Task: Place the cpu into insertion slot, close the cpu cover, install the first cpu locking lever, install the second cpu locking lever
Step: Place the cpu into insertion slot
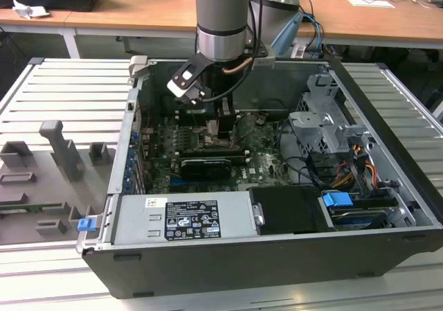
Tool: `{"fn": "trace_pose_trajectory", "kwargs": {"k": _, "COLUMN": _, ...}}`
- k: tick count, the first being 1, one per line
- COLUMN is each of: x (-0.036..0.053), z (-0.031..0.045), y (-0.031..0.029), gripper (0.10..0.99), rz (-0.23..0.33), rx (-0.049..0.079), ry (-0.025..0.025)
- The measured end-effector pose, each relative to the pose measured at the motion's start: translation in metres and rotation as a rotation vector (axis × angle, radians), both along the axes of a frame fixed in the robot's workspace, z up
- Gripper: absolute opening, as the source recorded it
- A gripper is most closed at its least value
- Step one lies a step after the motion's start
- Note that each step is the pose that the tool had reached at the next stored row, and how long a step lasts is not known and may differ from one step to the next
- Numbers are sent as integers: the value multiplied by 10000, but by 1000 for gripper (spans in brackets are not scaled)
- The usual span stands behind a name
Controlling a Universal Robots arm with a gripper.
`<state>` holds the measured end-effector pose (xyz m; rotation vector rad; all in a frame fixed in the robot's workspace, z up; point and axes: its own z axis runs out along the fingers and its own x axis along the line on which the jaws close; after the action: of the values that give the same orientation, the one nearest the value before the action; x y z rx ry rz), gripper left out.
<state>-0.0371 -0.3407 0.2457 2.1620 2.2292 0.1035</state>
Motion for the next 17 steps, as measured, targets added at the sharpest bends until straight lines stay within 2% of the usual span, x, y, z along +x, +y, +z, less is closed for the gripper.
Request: {"fn": "trace_pose_trajectory", "kwargs": {"k": 17, "x": -13, "z": -76, "y": 47, "gripper": 545, "rz": -15, "rx": -2, "ry": 1}}
